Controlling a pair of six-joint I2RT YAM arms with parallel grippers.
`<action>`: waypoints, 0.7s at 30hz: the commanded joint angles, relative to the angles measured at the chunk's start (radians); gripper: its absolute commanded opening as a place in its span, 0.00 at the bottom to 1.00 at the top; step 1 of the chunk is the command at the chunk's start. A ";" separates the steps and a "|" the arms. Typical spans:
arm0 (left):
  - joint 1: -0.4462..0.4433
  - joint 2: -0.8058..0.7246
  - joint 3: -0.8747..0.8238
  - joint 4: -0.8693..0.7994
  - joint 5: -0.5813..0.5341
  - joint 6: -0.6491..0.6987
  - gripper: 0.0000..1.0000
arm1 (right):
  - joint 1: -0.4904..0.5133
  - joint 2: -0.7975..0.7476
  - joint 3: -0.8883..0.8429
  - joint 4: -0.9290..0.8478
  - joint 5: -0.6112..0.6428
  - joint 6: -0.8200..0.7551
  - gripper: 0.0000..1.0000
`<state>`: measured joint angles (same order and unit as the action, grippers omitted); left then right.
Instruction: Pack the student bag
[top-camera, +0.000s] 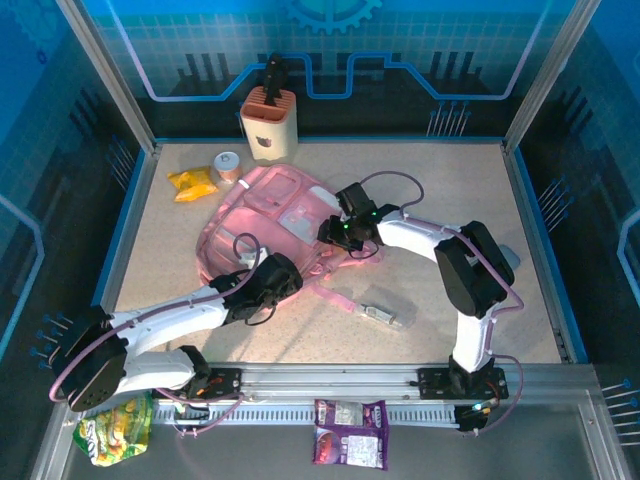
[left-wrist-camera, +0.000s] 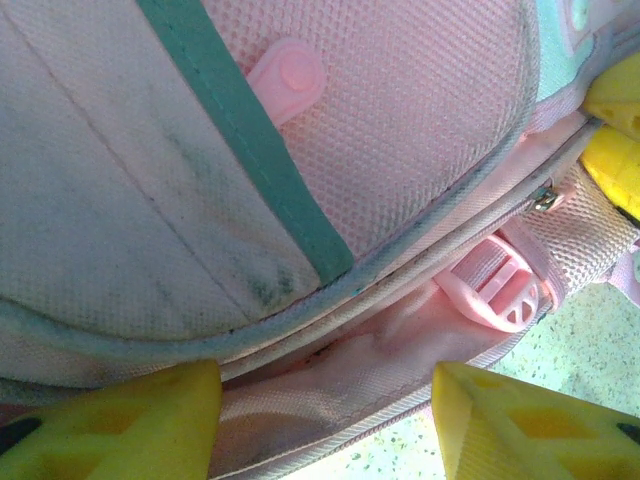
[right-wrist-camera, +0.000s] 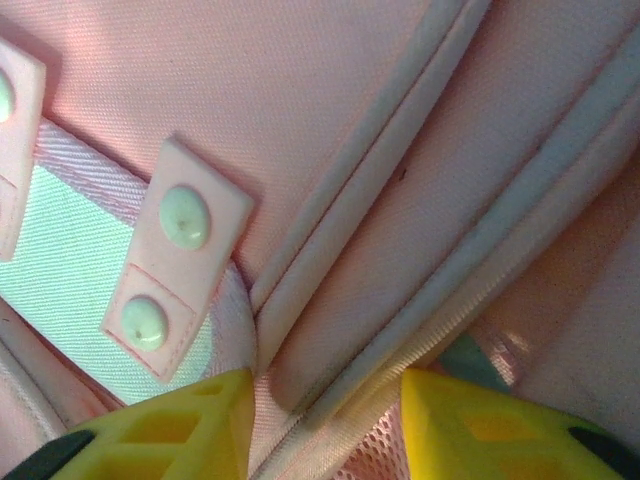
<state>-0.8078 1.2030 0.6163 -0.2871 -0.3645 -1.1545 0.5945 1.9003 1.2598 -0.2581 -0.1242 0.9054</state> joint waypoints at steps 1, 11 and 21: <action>-0.001 0.018 0.030 -0.049 0.042 -0.023 0.58 | -0.007 0.053 0.014 0.023 -0.002 0.022 0.39; 0.000 0.007 -0.023 -0.043 0.080 -0.018 0.59 | -0.013 0.045 0.027 0.101 -0.034 0.036 0.14; 0.055 0.098 -0.059 0.050 0.116 0.005 0.56 | -0.031 -0.114 -0.008 0.151 -0.089 0.062 0.00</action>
<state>-0.7811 1.2716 0.5858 -0.2317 -0.2863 -1.1530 0.5808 1.8767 1.2518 -0.1818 -0.1665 0.9588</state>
